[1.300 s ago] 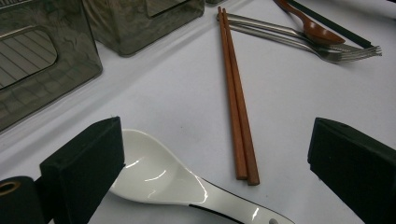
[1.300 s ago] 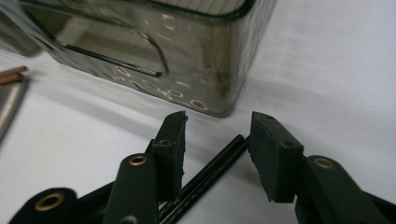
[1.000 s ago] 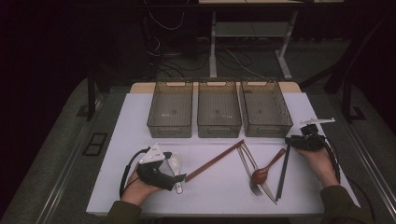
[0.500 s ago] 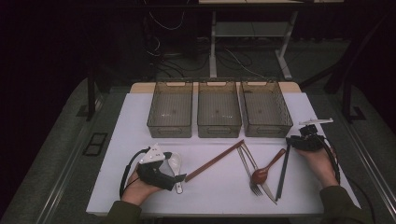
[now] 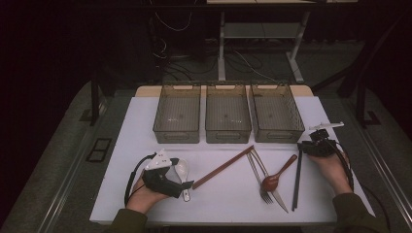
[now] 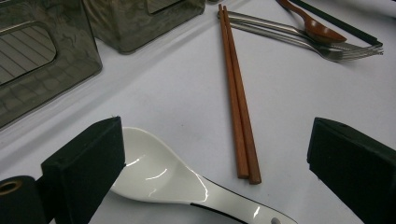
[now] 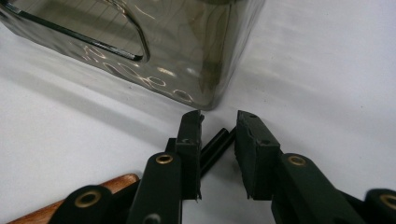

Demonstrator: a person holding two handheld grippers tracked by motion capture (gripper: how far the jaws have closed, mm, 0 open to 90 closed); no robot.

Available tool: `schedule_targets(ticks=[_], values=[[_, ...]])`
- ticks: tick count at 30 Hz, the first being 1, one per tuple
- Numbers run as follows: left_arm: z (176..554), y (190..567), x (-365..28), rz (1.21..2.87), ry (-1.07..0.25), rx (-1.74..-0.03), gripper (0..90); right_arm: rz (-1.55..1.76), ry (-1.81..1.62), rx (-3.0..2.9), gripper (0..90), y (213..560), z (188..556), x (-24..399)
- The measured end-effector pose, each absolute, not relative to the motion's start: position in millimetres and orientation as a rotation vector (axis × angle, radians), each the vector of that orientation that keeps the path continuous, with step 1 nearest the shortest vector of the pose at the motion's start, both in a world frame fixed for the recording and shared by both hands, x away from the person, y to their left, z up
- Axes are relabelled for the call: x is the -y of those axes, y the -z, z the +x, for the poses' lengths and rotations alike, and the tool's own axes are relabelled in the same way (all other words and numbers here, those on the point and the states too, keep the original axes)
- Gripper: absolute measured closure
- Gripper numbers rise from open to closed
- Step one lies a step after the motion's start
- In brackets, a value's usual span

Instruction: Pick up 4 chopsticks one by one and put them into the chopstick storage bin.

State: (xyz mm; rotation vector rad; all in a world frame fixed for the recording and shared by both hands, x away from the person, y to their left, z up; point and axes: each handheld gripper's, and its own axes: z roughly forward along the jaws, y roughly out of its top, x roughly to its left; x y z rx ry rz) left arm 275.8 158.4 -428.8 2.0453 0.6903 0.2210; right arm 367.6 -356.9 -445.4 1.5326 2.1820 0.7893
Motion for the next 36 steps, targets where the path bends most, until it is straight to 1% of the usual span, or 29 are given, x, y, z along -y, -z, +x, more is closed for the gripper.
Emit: schedule_targets(ticks=[18,19,20,21,22,27,32,36], values=[[275.7,428.7,-158.3,2.047,-0.217,-0.685,3.4,1.487,-0.790,-2.219,77.8,443.5,367.6,355.1],[275.7,428.7,-158.4,2.048,-0.217,-0.685,3.4,1.480,-0.795,-2.221,79.1,443.1,367.4,354.8],[275.7,428.7,-158.4,2.048,-0.217,-0.685,3.4,1.468,-0.812,-2.227,85.6,442.4,367.3,354.6],[275.7,428.7,-158.5,2.048,-0.216,-0.685,3.4,1.460,-0.817,-2.242,89.1,440.9,366.8,354.2],[275.8,428.7,-158.5,2.048,-0.217,-0.684,3.4,1.450,-0.819,-2.248,89.2,441.2,366.6,352.7],[275.7,428.5,-158.8,2.046,-0.218,-0.684,3.4,1.435,-0.791,-2.271,84.5,444.5,366.8,347.0],[275.6,428.4,-159.1,2.041,-0.217,-0.688,3.4,1.437,-0.835,-2.251,80.4,440.1,365.4,351.3],[275.5,428.1,-159.9,2.039,-0.218,-0.691,3.4,1.445,-0.861,-2.227,73.0,434.0,359.8,354.7]])
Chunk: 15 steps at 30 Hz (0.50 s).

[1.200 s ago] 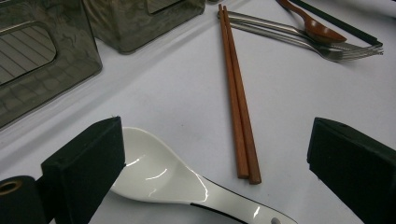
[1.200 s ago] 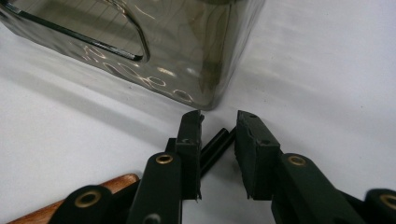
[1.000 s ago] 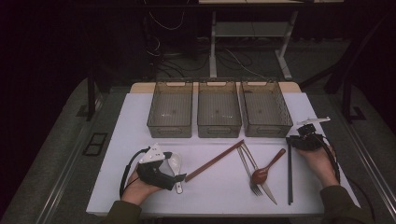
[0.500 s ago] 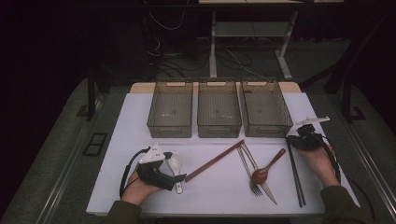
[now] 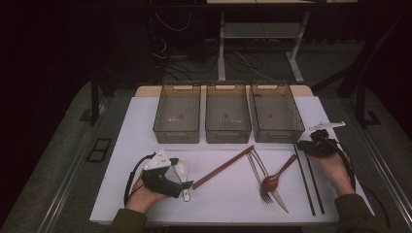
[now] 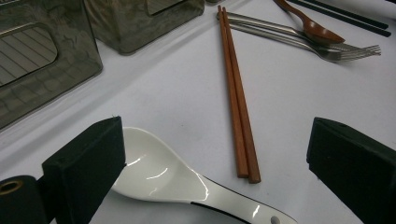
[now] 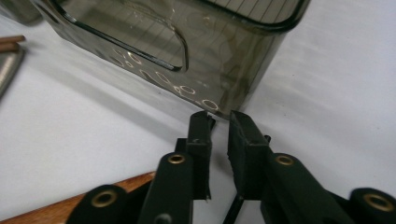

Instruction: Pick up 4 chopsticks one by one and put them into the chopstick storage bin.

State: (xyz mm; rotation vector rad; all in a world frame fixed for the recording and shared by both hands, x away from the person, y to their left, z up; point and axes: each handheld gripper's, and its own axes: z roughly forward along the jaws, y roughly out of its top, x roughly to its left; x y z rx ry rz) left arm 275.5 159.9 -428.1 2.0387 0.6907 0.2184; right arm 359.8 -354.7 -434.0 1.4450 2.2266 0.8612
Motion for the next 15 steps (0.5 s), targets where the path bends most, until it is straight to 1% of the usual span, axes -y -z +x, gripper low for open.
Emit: schedule_targets(ticks=[3,5,11,15], values=[[275.7,428.2,-160.4,2.038,-0.218,-0.691,3.4,1.451,-0.862,-2.208,67.3,428.2,352.1,358.0],[275.7,428.3,-160.4,2.037,-0.219,-0.692,3.4,1.452,-0.852,-2.202,65.3,425.8,345.4,361.2],[275.8,428.3,-160.5,2.038,-0.219,-0.693,3.4,1.459,-0.841,-2.230,64.8,426.6,324.1,366.6],[275.3,428.3,-160.2,2.045,-0.217,-0.691,3.4,1.444,-0.816,-2.290,65.7,431.1,301.7,365.3]])
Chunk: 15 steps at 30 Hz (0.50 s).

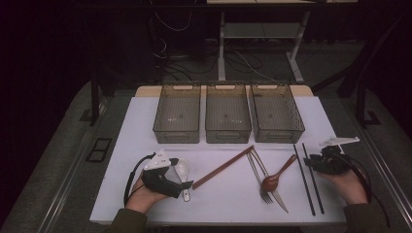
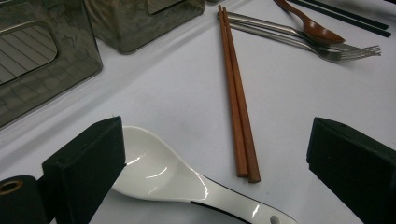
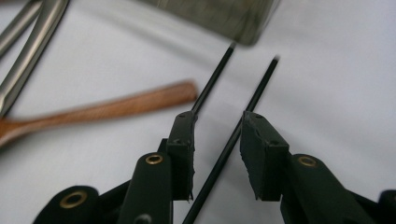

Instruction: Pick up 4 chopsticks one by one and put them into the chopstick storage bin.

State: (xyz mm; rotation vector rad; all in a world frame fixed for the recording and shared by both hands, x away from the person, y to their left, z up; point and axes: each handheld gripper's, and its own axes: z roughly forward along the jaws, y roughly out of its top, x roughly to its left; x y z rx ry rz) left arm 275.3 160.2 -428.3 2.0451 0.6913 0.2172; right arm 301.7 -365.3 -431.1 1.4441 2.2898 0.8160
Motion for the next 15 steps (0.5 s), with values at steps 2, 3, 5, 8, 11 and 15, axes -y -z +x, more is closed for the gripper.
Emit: schedule_targets(ticks=[2,3,5,8,11,15], values=[[275.4,428.3,-160.1,2.043,-0.217,-0.691,3.4,1.442,-0.812,-2.301,66.2,432.9,297.2,365.1],[275.4,428.2,-160.2,2.043,-0.218,-0.690,3.4,1.437,-0.790,-2.319,66.9,436.0,288.6,364.1],[275.3,428.1,-160.4,2.041,-0.217,-0.693,3.4,1.430,-0.781,-2.330,68.3,436.7,283.6,362.9],[275.7,427.9,-160.3,2.042,-0.219,-0.690,3.4,1.426,-0.749,-2.343,71.2,438.3,281.8,359.4],[275.4,428.0,-160.2,2.041,-0.217,-0.693,3.4,1.425,-0.743,-2.344,72.0,438.6,282.5,358.7],[275.7,428.1,-160.5,2.041,-0.217,-0.692,3.4,1.429,-0.737,-2.344,74.7,438.4,282.9,359.2]])
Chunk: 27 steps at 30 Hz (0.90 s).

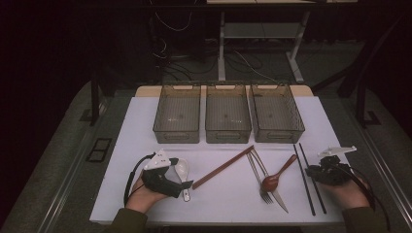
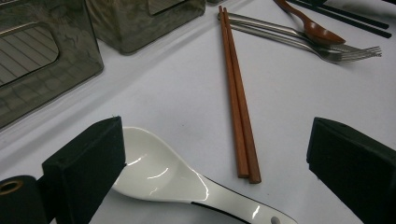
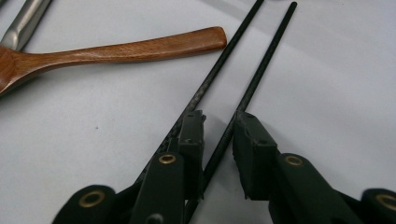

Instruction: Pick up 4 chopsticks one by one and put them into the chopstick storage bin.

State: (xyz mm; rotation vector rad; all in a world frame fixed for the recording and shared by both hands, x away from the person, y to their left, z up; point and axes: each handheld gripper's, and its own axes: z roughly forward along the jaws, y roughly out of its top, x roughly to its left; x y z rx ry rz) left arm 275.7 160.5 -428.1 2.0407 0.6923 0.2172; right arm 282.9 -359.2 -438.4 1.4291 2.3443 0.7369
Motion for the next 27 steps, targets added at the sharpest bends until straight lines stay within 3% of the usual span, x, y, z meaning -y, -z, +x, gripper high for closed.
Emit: schedule_targets(ticks=[2,18,23,27], values=[[275.5,428.1,-160.5,2.043,-0.217,-0.691,3.4,1.425,-0.732,-2.346,78.5,438.3,284.0,360.3],[275.8,428.2,-160.7,2.042,-0.215,-0.690,3.5,1.419,-0.678,-2.353,83.8,436.1,290.6,380.5],[275.6,428.2,-160.6,2.041,-0.215,-0.691,3.6,1.441,-0.687,-2.343,83.9,435.8,290.6,388.6],[275.5,428.0,-160.8,2.041,-0.214,-0.690,3.6,1.452,-0.719,-2.329,78.8,430.4,283.9,394.3]])
